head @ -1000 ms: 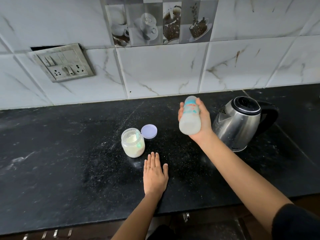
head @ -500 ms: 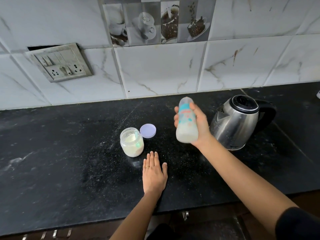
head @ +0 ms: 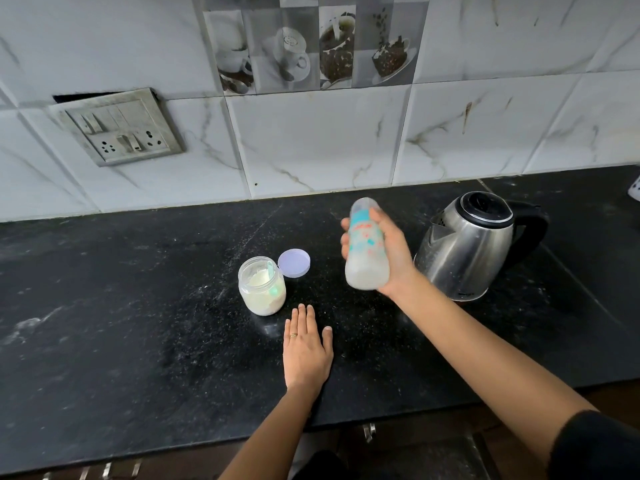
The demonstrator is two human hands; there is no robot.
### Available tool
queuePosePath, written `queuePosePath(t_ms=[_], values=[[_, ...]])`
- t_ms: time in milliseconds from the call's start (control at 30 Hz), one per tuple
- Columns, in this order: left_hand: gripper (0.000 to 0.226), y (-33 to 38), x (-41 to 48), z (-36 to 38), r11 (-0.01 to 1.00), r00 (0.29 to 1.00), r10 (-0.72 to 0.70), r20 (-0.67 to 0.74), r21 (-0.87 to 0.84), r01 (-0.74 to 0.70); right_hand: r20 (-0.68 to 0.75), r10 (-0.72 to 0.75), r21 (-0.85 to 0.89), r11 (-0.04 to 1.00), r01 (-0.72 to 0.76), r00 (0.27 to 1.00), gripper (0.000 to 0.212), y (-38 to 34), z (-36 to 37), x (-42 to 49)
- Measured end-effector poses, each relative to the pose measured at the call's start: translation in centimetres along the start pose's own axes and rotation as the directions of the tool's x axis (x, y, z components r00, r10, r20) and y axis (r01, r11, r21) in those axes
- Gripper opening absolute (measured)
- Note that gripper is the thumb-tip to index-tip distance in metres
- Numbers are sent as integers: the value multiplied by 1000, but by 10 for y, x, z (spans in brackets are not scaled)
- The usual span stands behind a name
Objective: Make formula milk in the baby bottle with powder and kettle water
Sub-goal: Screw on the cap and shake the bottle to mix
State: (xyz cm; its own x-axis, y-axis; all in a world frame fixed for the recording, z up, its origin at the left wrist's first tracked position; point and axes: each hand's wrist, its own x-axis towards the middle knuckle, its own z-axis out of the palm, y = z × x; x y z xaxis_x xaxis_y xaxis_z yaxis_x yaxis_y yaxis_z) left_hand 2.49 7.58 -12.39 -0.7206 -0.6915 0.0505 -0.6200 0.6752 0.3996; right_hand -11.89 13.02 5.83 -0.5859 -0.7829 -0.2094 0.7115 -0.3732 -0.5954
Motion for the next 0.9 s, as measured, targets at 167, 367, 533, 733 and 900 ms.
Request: queuePosePath(t_ms=[167,367,533,733,900], values=[[82,0,0,-1,1000,1000,2,3,-5,-2,29,-65,16,998,64,997,40,-5,7,4],[81,0,0,0,1000,1000,1,-8,-11,-1,71,-34,-55,998,38,997,39,6,9,-6],[82,0,0,-1,1000,1000,5,8,4,-5,-108,-36,208,976,58,993,41,-11,14,14],[81,-1,0,0,1000,1000,7,-7,-8,-7,89,-22,-61,998,28,996,45,8,17,-10],[83,-1,-1,-2,1000,1000,13,-3,-1,-13,-106,-41,154,986,57,994,30,-11,13,11]])
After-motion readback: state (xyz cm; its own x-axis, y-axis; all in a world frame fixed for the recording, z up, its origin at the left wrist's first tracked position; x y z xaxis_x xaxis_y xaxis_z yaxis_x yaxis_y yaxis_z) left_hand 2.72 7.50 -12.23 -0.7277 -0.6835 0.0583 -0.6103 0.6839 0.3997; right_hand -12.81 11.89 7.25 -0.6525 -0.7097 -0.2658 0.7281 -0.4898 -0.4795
